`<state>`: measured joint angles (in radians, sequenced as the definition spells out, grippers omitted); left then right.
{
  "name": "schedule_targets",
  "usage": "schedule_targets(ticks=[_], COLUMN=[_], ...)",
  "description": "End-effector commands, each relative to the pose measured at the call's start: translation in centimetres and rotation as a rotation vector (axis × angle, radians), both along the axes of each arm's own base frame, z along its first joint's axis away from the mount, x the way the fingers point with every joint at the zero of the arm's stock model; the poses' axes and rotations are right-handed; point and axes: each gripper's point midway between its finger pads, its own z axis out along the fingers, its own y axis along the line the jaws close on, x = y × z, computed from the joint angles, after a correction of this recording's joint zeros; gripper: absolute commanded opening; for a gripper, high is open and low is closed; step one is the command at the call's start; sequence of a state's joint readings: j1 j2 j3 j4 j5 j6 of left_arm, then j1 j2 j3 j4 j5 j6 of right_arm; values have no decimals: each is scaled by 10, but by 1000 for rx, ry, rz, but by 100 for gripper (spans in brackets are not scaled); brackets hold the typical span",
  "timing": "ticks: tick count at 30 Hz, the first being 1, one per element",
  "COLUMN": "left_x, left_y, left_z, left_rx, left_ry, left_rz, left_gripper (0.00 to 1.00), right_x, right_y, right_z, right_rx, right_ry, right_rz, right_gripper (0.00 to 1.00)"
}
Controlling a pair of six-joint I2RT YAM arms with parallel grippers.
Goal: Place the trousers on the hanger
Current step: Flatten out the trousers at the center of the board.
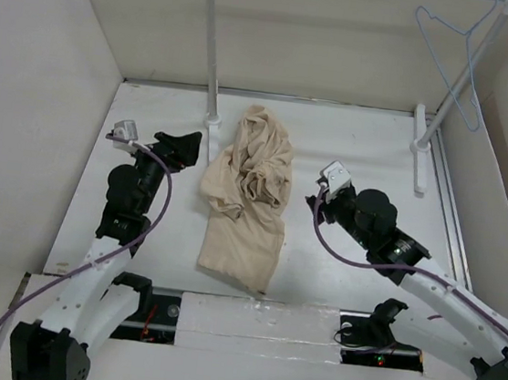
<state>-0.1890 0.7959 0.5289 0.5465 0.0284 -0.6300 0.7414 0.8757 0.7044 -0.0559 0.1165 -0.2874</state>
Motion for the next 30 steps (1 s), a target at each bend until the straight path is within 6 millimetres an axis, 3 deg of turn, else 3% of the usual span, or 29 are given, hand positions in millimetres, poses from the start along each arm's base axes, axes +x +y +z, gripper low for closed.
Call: schedule_targets(ticks=[1, 2, 3, 4, 5, 6, 7, 8, 10, 11, 12, 13, 14, 15, 16, 18, 22, 29, 30], left_x=[-29, -35, -41, -54, -65, -70, -78, -77, -76, -71, -72, -70, -71, -74, -73, -74, -67, -51, -44], left_y=[-17, -21, -25, -28, -37, -38, -35, -31, -20, -7, -3, 3, 8, 9, 9, 1, -2, -18, -21], left_z=[17, 18, 12, 21, 23, 18, 24, 18, -5, -18, -45, -64, -98, -110, -123, -137, -149, -164, -159], left_rx=[-46, -88, -113, -128, -132, -131, -129, -119, -83, -80, -58, -42, -27, -20, -35, -56, -98, -110, -113], left_ry=[-18, -18, -20, -74, -105, -114, -134, -101, 18, 78, 183, 252, 378, 415, 457, 476, 484, 489, 463], left_rz=[-125, -153, -181, -217, -282, -297, -290, -264, -188, -107, -81, -44, -7, -5, 5, -39, -38, -108, -119], left_gripper=[99, 99, 99, 99, 99, 99, 88, 64, 0, 0, 0, 16, 28, 33, 38, 44, 59, 74, 74], right_x=[7, 9, 11, 16, 19, 22, 27, 28, 34, 41, 43, 45, 51, 52, 52, 61, 72, 111, 113], right_y=[10, 13, 16, 23, 26, 29, 33, 36, 40, 45, 49, 55, 71, 72, 87, 107, 146, 147, 147], right_z=[16, 14, 12, 7, 4, 2, -2, -5, -8, -9, -11, -14, -33, -29, -29, -44, -58, -64, -68], right_rx=[8, 5, -1, -16, -29, -41, -57, -74, -89, -104, -107, -103, -101, -94, -69, -77, -95, -191, -206], right_ry=[-12, -4, 5, 23, 28, 35, 43, 44, 53, 60, 67, 74, 120, 113, 114, 142, 164, 130, 135], right_rz=[6, 12, 17, 23, 25, 31, 31, 34, 26, 28, 32, 51, 76, 76, 119, 142, 198, 52, 43], right_gripper=[64, 39, 23, 8, 0, 0, 0, 0, 0, 11, 24, 39, 61, 62, 64, 67, 68, 79, 78])
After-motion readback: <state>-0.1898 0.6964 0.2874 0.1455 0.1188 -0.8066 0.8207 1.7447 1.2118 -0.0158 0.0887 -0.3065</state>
